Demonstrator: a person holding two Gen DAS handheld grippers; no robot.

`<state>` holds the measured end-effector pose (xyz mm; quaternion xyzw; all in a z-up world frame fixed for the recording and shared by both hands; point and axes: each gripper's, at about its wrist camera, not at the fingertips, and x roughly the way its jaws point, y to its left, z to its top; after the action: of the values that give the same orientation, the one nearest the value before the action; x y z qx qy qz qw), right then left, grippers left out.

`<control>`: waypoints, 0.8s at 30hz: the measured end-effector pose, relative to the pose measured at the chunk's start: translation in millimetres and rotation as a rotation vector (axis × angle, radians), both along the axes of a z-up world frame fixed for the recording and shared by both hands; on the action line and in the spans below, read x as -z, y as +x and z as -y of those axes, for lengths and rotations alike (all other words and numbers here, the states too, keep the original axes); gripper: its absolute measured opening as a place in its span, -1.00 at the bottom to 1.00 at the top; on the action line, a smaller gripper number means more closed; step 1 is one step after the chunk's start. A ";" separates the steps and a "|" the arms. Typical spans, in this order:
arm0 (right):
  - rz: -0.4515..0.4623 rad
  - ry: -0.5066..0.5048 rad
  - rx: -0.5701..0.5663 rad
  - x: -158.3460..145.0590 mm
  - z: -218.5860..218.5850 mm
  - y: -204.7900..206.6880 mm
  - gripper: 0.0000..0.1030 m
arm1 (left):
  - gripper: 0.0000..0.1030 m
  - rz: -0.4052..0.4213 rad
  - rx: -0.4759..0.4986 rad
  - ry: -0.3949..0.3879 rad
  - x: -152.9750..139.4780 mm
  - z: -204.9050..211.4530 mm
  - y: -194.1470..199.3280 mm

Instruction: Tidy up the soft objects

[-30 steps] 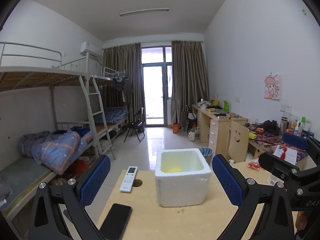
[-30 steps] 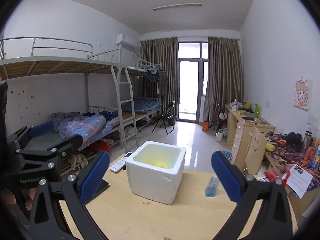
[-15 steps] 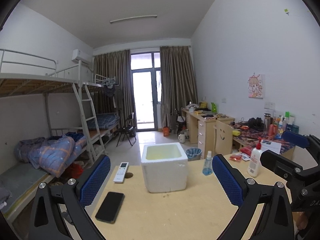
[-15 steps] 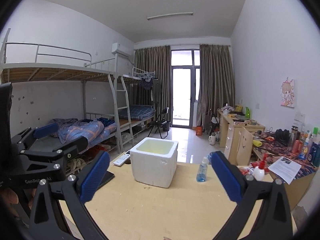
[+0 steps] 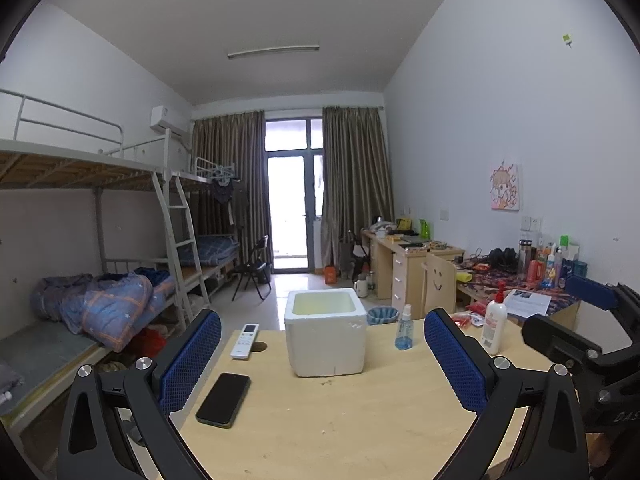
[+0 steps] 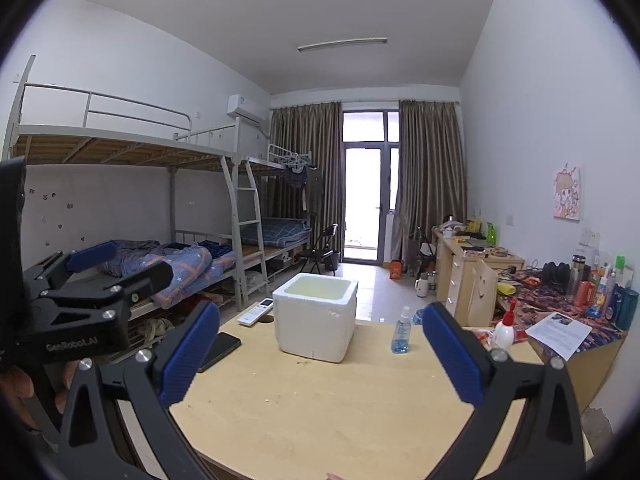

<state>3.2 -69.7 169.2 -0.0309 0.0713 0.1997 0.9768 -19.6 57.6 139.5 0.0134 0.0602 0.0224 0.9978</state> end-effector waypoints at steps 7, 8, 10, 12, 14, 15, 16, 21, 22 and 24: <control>0.014 -0.015 -0.006 4.3 1.9 -10.8 0.99 | 0.98 0.006 0.014 -0.003 7.5 1.2 -7.8; 0.018 -0.018 -0.006 5.5 2.3 -12.1 0.99 | 0.98 0.012 0.020 -0.009 10.6 1.3 -9.2; 0.024 -0.015 -0.005 7.8 4.1 -14.8 0.99 | 0.98 0.020 0.019 0.000 15.8 2.5 -13.6; 0.032 -0.011 -0.010 10.9 4.9 -18.2 0.99 | 0.98 0.039 0.013 0.009 22.2 3.5 -18.7; 0.037 -0.015 -0.005 14.8 5.8 -20.5 0.99 | 0.98 0.058 0.009 0.006 30.0 3.3 -24.0; 0.048 -0.017 0.003 17.7 6.9 -22.7 0.99 | 0.98 0.066 0.006 0.000 33.3 3.1 -25.7; 0.061 -0.021 0.015 21.0 7.6 -24.9 0.99 | 0.98 0.075 0.003 -0.008 38.2 2.1 -27.7; 0.075 -0.015 0.009 39.8 7.4 -35.4 0.99 | 0.98 0.082 -0.011 -0.021 56.5 1.3 -31.9; 0.084 -0.012 0.016 43.9 7.5 -38.2 0.99 | 0.98 0.083 -0.014 -0.019 60.4 1.1 -32.3; 0.113 -0.015 0.034 52.8 6.3 -44.2 0.99 | 0.98 0.082 0.000 -0.016 68.8 3.9 -34.3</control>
<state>-40.9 -76.0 116.4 -0.0484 0.0181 0.1803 0.9823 -53.9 53.8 70.7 0.0045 0.0196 0.0224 0.9995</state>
